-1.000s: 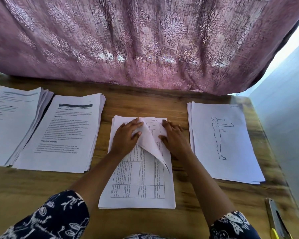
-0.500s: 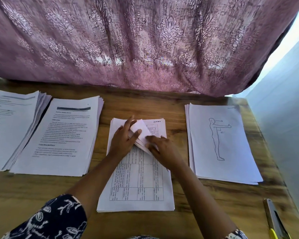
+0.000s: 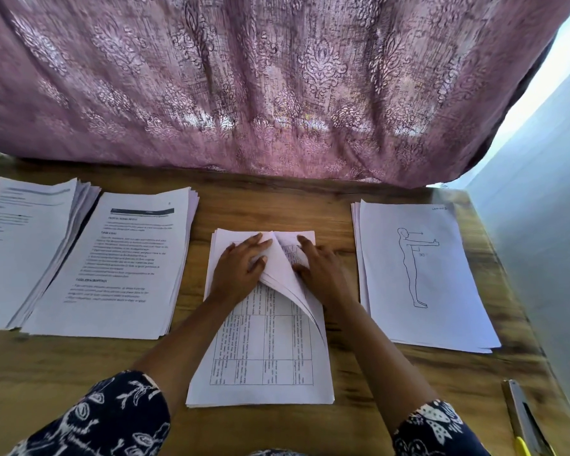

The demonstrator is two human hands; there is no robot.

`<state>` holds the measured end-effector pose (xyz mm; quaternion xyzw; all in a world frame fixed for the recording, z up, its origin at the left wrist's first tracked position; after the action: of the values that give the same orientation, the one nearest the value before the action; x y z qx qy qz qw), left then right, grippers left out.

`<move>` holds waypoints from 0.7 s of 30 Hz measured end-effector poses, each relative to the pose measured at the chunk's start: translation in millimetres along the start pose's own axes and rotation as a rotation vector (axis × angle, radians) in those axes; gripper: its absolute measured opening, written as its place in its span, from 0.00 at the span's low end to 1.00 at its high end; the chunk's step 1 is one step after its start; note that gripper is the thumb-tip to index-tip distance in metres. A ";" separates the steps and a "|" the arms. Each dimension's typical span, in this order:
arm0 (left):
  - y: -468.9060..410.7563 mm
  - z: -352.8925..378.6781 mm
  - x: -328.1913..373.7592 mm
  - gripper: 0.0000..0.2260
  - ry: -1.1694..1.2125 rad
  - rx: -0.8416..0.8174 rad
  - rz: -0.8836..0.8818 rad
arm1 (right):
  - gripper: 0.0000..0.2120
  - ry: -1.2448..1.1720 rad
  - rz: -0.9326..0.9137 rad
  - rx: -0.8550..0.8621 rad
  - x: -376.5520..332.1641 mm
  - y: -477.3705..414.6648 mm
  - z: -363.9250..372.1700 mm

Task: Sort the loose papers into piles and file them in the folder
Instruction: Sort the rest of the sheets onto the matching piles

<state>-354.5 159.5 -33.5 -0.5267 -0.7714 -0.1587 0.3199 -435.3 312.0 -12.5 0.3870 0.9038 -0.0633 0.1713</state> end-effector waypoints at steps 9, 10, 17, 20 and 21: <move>2.9 -1.6 3.6 0.23 0.022 -0.012 -0.006 | 0.25 -0.422 0.096 0.136 -6.9 26.0 -11.4; 5.2 -3.3 4.4 0.23 0.064 0.003 -0.025 | 0.22 -0.337 0.015 0.107 -16.7 27.5 -11.4; 8.4 -8.7 3.0 0.27 0.197 0.019 -0.159 | 0.18 -0.183 -0.258 -0.055 -39.8 32.2 6.8; 3.5 -2.4 -0.7 0.31 0.109 -0.005 -0.134 | 0.16 -0.301 -0.120 -0.046 -23.9 21.9 -2.5; 3.0 -1.4 -0.5 0.29 0.095 0.002 -0.109 | 0.16 -0.288 -0.080 -0.020 -17.2 14.5 -5.9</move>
<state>-351.1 159.5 -33.0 -0.4753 -0.7831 -0.2000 0.3478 -415.4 311.8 -0.6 0.3358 0.8852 -0.1158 0.3004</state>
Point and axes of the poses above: each hand's wrist, its own y-axis away from the middle knuckle, its own z-axis out of the palm, x = y × z, the point moved 8 cm from there along -y, towards the middle knuckle, and after that the axes turned 2 degrees about -z, right-handed, at the moved point
